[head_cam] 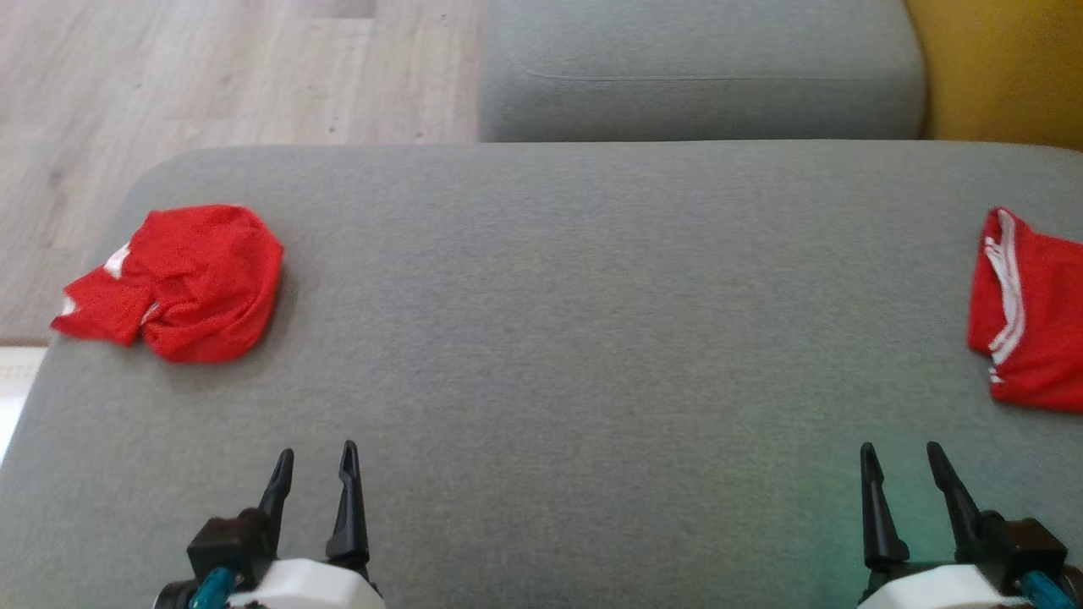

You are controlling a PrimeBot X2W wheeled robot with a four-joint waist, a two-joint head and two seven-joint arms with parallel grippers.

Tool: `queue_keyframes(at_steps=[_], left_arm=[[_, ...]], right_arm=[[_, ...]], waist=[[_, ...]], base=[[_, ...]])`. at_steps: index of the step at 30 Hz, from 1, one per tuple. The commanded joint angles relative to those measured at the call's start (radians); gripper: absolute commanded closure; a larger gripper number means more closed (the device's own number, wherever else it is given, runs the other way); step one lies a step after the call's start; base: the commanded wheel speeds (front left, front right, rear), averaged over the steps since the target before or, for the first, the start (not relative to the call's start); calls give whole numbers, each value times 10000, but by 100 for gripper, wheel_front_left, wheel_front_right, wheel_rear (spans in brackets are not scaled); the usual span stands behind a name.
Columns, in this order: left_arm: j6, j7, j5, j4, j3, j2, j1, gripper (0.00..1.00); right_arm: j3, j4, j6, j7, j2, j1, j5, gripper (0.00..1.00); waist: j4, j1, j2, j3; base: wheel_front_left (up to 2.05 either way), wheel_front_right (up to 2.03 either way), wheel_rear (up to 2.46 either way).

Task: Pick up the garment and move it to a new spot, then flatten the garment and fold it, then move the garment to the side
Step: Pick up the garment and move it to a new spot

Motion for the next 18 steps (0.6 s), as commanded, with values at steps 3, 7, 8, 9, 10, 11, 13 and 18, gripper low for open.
queue_keyframes(at_steps=[3,7,8,9,10,11,13,18], left_arm=[[-31,-94,68,-254,211,-24,-546,0],[-40,-94,63,-217,219,-24,-623,0],[-35,-94,50,-209,190,-24,-620,0],[-18,-94,43,-217,186,-24,-588,0],[6,-94,36,-232,195,-24,-540,0],[30,-94,35,-242,221,-24,-484,0],[66,-94,28,-256,295,-24,-364,0],[126,-94,-49,-397,522,-24,-82,0]], right_arm=[[249,-241,67,-160,-80,-427,78,0],[373,-199,67,-177,-80,-380,94,0],[412,-172,67,-186,-80,-357,114,0],[454,-159,67,-190,-80,-355,121,0],[514,-145,67,-193,-80,-361,127,0],[579,-132,67,-196,-80,-374,142,0],[712,-101,67,-200,-80,-401,170,0],[924,-69,67,-208,-80,-555,223,0]], waist=[[572,0,0,40],[1199,0,0,16],[1740,0,0,-14],[2007,0,0,-31],[2266,0,0,-46],[2512,0,0,-62],[3009,0,0,-98],[3836,0,0,-11]], base=[[0,0,0],[0,0,0],[0,0,0],[0,0,0],[0,0,0],[0,0,0],[0,0,0],[0,0,0]])
